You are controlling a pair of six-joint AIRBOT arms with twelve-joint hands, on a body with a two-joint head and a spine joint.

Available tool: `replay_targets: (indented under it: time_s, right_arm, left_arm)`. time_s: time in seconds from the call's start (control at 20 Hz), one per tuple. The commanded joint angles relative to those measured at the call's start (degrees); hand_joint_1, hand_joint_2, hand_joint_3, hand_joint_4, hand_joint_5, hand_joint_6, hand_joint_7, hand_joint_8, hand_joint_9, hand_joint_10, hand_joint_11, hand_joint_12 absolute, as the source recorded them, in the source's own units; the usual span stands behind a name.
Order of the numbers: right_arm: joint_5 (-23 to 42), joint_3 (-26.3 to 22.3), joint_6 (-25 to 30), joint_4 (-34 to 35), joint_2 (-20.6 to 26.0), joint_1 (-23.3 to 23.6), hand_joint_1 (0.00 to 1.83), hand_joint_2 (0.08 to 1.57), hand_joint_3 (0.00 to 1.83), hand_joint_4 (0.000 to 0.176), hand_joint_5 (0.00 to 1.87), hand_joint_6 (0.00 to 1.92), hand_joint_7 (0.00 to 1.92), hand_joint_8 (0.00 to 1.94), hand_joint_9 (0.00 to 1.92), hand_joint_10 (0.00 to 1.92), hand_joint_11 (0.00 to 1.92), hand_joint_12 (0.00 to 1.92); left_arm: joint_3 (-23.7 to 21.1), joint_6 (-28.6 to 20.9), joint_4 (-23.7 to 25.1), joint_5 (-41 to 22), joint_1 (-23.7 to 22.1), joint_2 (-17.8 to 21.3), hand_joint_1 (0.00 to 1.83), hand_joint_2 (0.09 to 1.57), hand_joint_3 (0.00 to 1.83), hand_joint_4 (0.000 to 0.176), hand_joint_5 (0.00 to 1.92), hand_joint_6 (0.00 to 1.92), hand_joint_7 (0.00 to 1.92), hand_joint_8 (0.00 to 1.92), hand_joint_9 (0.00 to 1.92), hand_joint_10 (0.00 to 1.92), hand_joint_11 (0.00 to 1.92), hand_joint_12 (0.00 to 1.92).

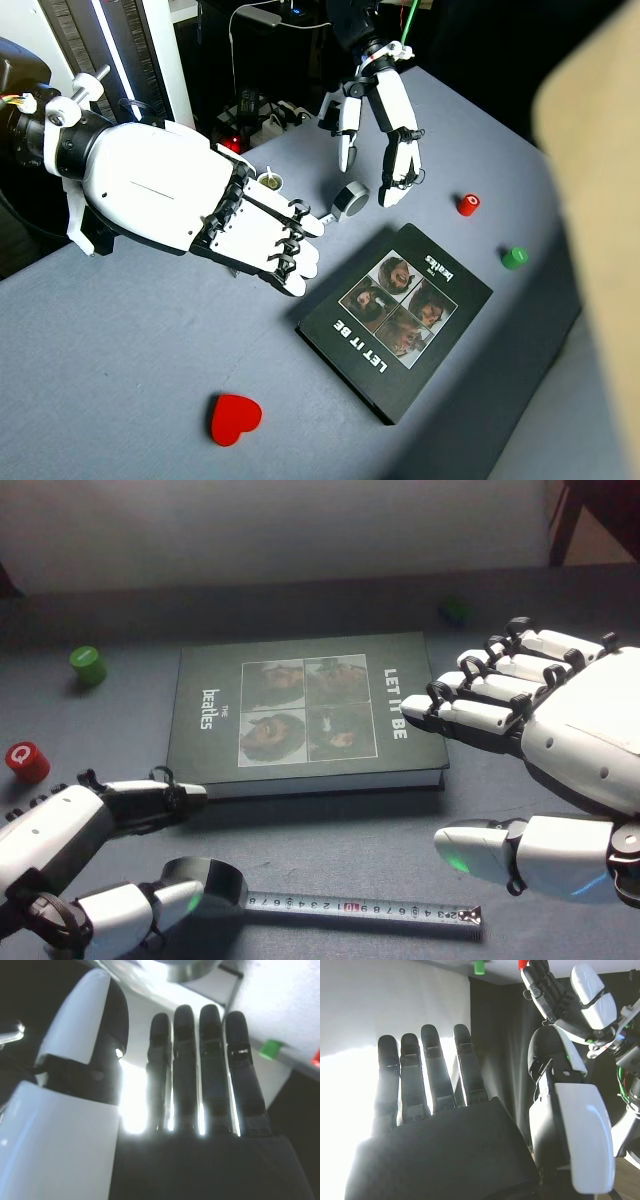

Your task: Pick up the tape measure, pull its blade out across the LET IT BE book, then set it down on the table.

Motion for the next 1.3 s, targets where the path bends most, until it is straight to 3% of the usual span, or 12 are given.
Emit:
replay_targets:
  time_s: [0.0,0.45,1.0,1.25]
  right_arm:
    - [3.8,0.0,0.2,-2.3,0.2,0.4,0.0,1.18,0.0,0.093,0.18,0.0,0.21,0.0,0.13,0.0,0.0,0.57]
    - [3.6,0.0,0.2,-2.3,0.2,0.4,0.0,1.19,0.0,0.095,0.17,0.0,0.2,0.0,0.17,0.0,0.0,0.67]
    - [3.7,0.0,0.2,-2.3,0.2,0.5,0.02,1.19,0.0,0.096,0.16,0.0,0.22,0.0,0.19,0.0,0.0,0.62]
    - [3.6,0.0,0.2,-2.3,0.2,0.5,0.03,1.2,0.0,0.095,0.17,0.0,0.22,0.0,0.19,0.0,0.0,0.65]
  left_arm:
    - [0.4,-0.5,2.2,-6.1,0.0,-0.3,1.03,1.1,0.0,0.0,0.55,0.0,0.6,0.0,0.56,0.0,0.21,0.76]
    - [1.9,1.8,3.4,-6.6,1.0,-3.4,1.05,1.1,0.0,0.0,0.56,0.0,0.59,0.0,0.57,0.0,0.21,0.77]
    - [4.5,4.3,3.3,-6.6,1.1,-6.7,1.05,1.1,0.0,0.0,0.56,0.0,0.59,0.0,0.57,0.0,0.22,0.77]
    - [5.1,4.9,3.6,-6.6,2.2,-7.4,1.14,1.07,0.0,0.0,0.57,0.0,0.61,0.0,0.59,0.01,0.23,0.77]
